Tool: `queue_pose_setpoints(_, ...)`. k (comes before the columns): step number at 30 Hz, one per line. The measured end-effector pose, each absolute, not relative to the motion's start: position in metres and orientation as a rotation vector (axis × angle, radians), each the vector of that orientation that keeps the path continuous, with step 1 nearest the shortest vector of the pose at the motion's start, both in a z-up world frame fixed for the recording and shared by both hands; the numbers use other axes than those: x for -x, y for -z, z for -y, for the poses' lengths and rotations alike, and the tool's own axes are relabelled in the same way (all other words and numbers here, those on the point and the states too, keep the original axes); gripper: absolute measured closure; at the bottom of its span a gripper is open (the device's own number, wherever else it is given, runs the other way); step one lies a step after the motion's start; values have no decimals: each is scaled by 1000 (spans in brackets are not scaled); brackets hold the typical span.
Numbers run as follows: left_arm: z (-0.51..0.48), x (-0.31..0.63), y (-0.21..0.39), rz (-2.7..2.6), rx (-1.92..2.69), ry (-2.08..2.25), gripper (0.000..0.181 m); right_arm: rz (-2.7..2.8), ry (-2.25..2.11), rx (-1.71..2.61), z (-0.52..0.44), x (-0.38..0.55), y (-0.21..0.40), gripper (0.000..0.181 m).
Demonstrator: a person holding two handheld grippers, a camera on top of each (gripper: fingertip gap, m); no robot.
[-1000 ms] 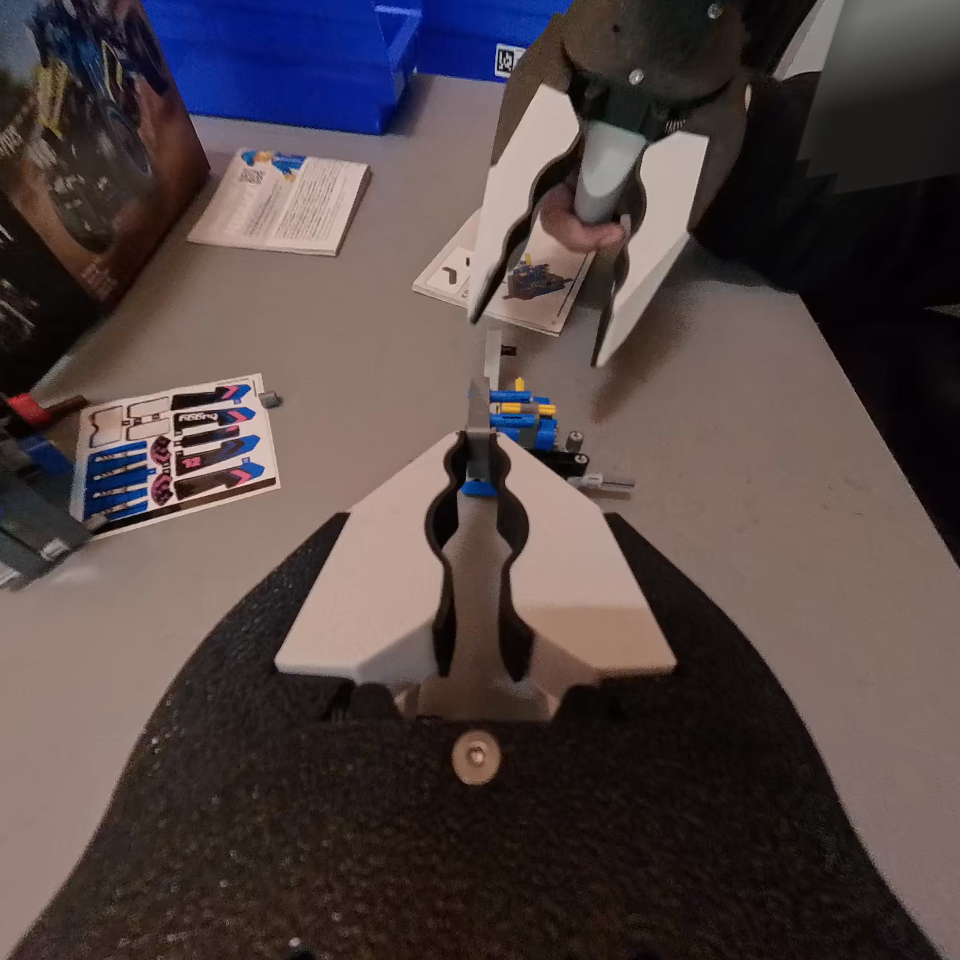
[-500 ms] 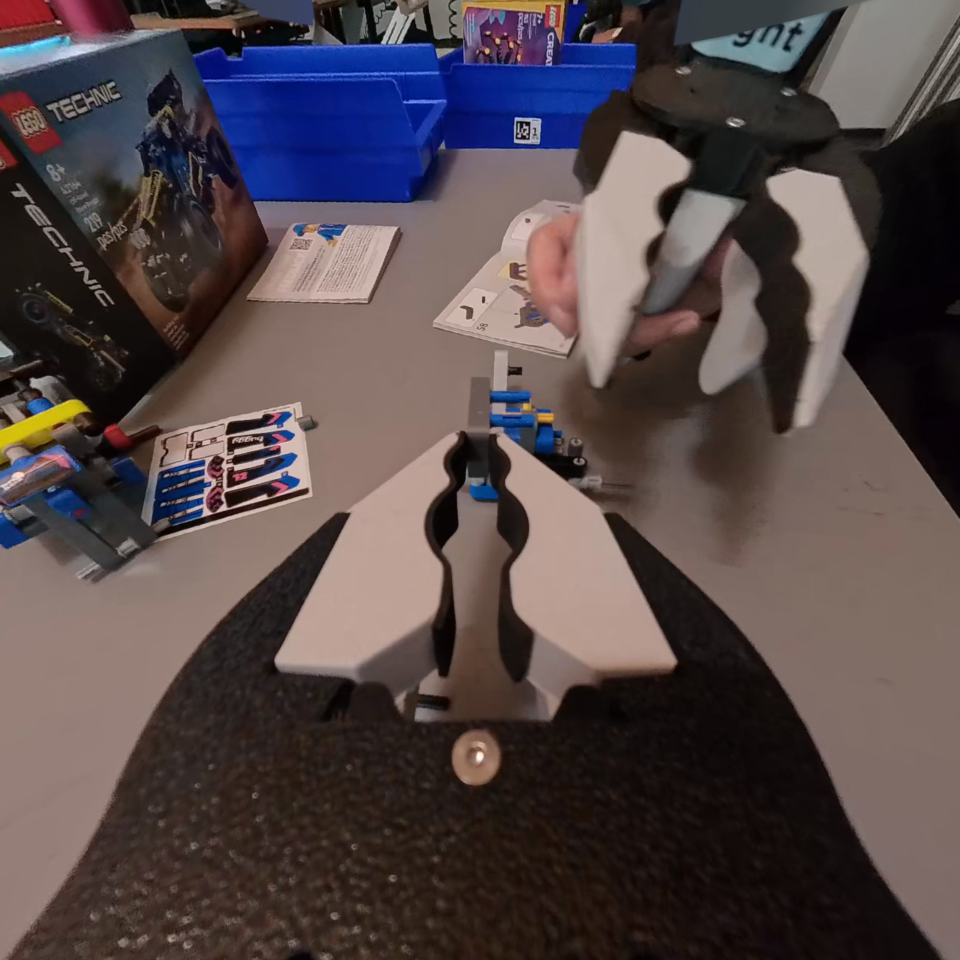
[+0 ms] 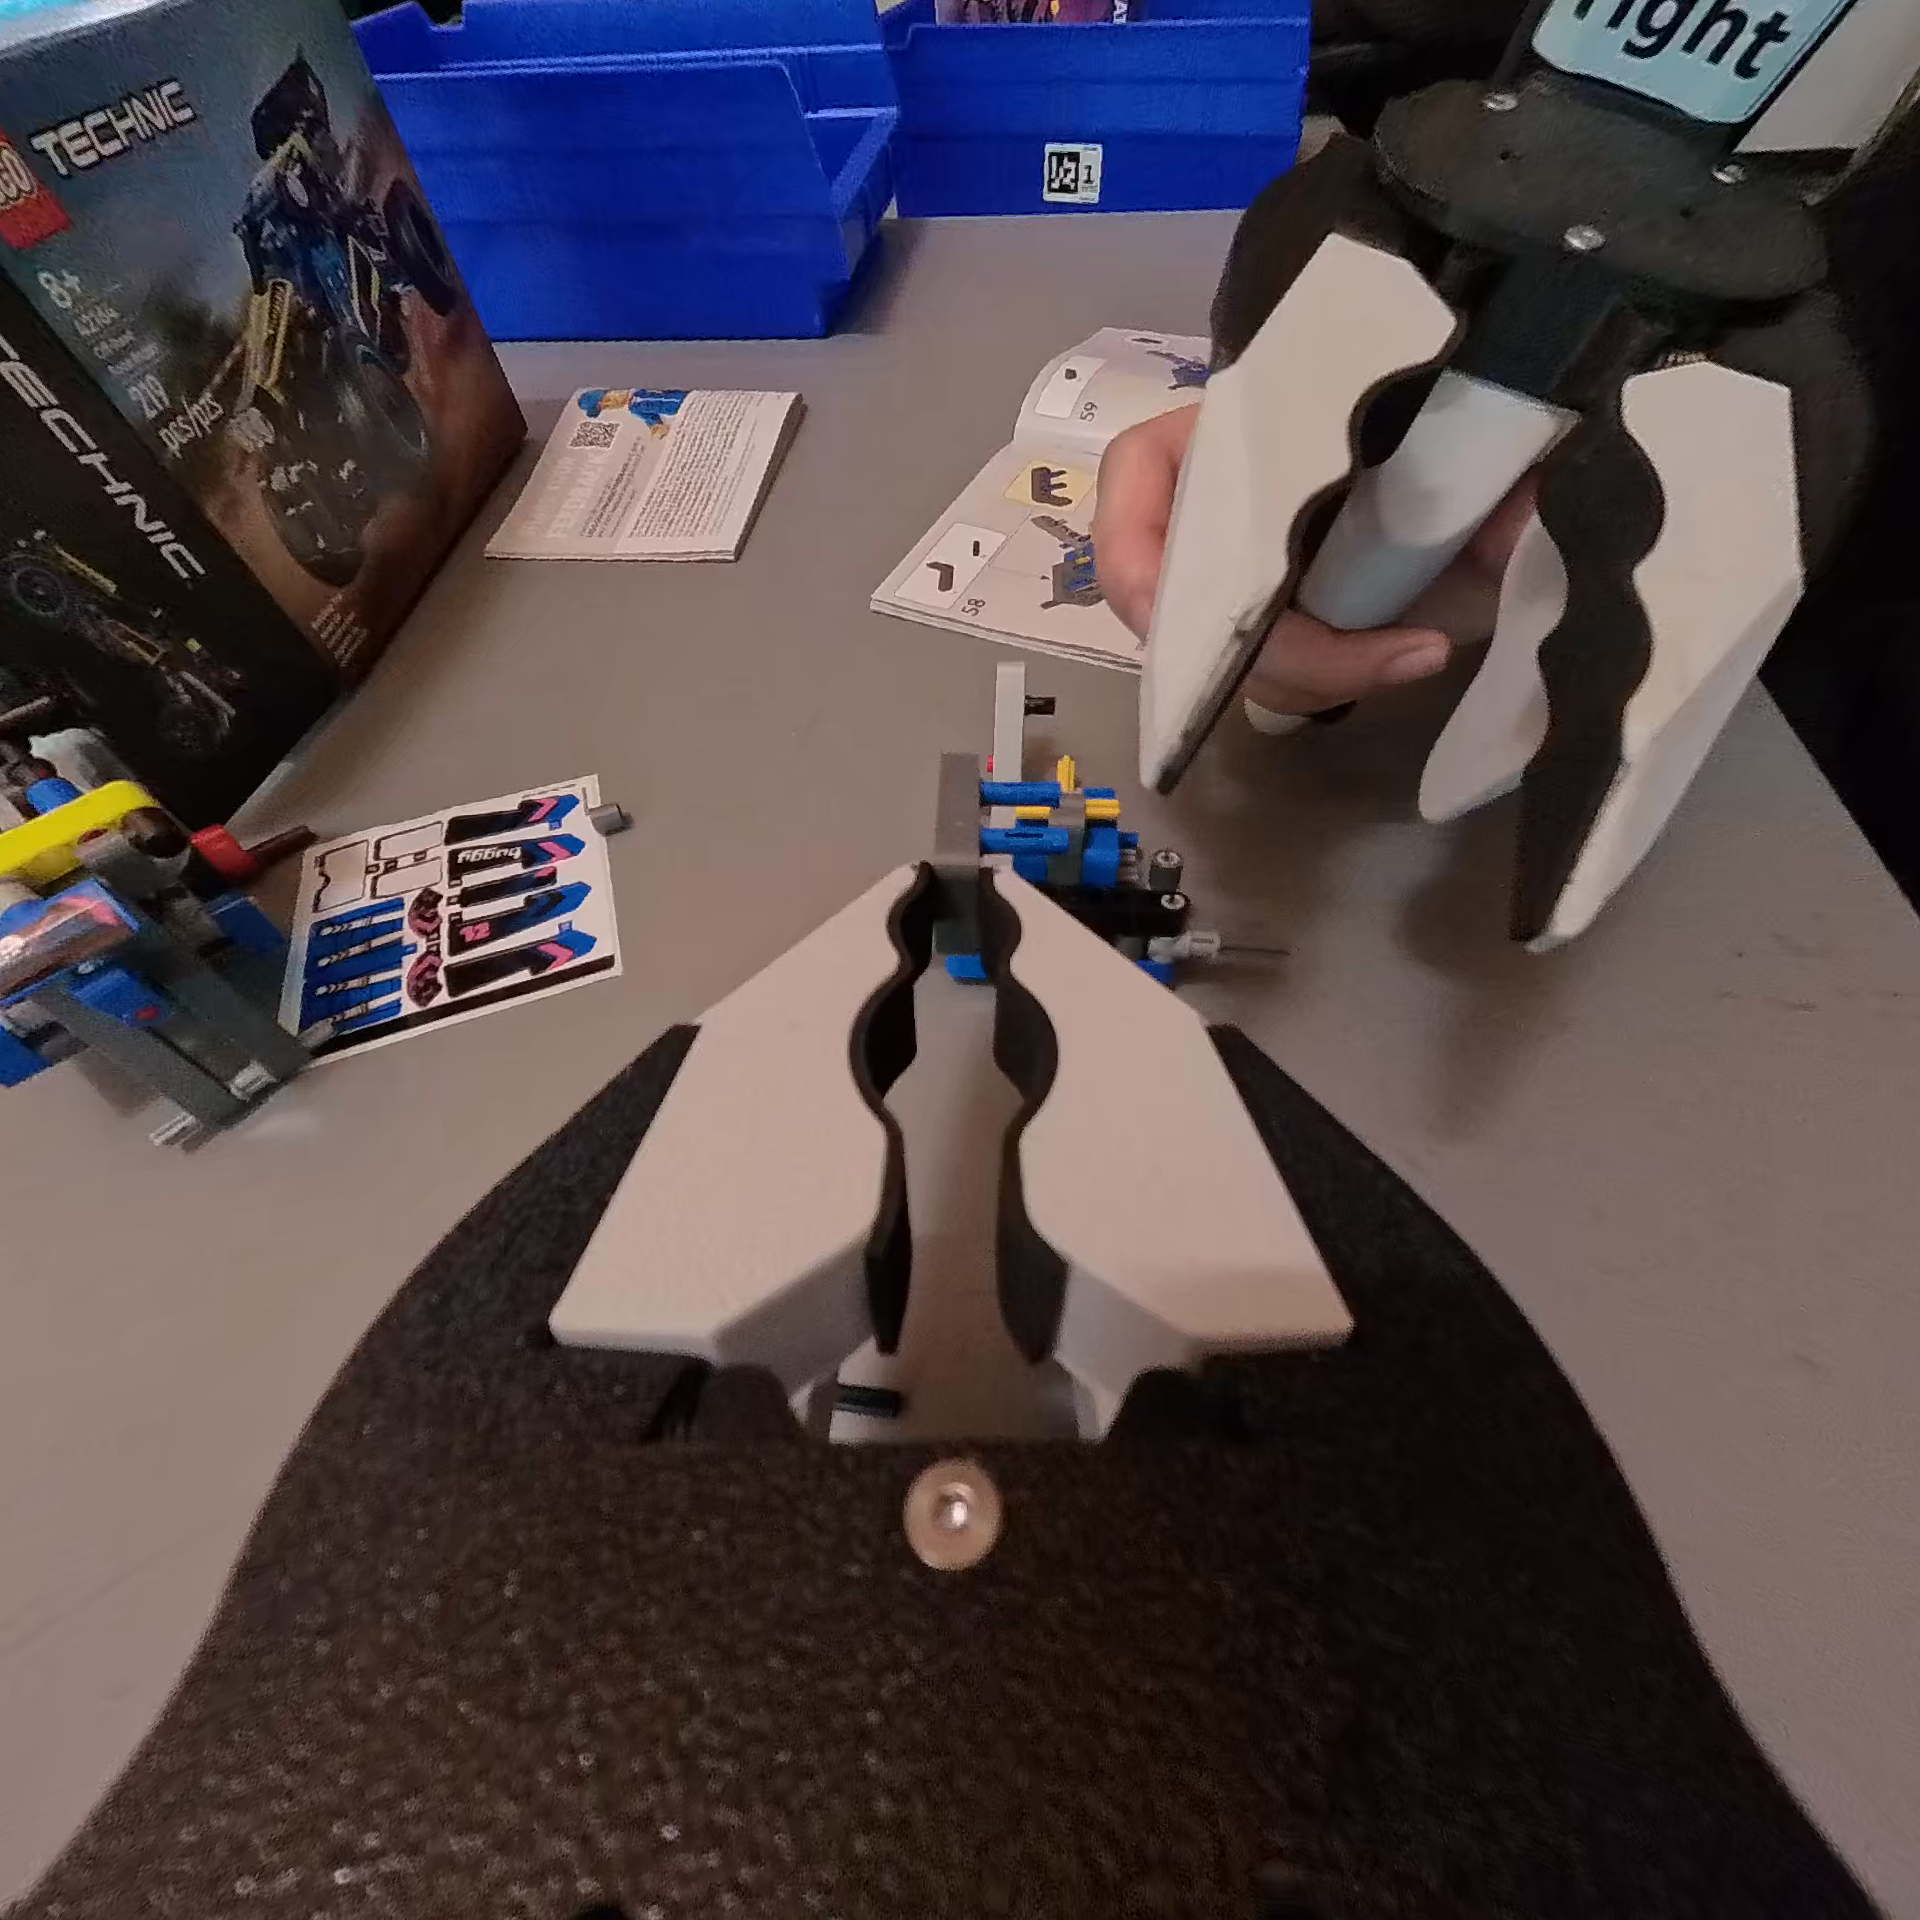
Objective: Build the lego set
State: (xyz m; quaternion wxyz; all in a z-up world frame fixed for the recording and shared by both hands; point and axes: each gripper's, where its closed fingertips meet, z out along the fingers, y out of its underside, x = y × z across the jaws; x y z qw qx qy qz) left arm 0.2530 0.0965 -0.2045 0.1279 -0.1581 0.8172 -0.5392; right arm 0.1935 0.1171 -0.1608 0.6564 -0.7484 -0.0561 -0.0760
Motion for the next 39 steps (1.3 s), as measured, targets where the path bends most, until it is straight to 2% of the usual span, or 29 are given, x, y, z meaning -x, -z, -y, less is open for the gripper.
queue_pose_setpoints(19, -95, -251, 208, -2386, 429, 1529, 177, 167, 230, 1708, -110, -197, 163, 146)
queue_pose_setpoints(25, -95, -251, 209, -2403, 483, 1528, 177, 202, 312, 1718, -76, -238, 150, 157)
queue_pose_setpoints(30, -91, -245, 206, -2466, 593, 1564, 177, 95, 167, 1670, -58, -260, 145, 163)
queue_pose_setpoints(36, -83, -237, 198, -2470, 550, 1625, 177, 208, 91, 1885, -62, -246, 184, 157)
queue_pose_setpoints(39, -82, -235, 193, -2451, 521, 1654, 177, 211, 48, 1889, -65, -240, 188, 165)
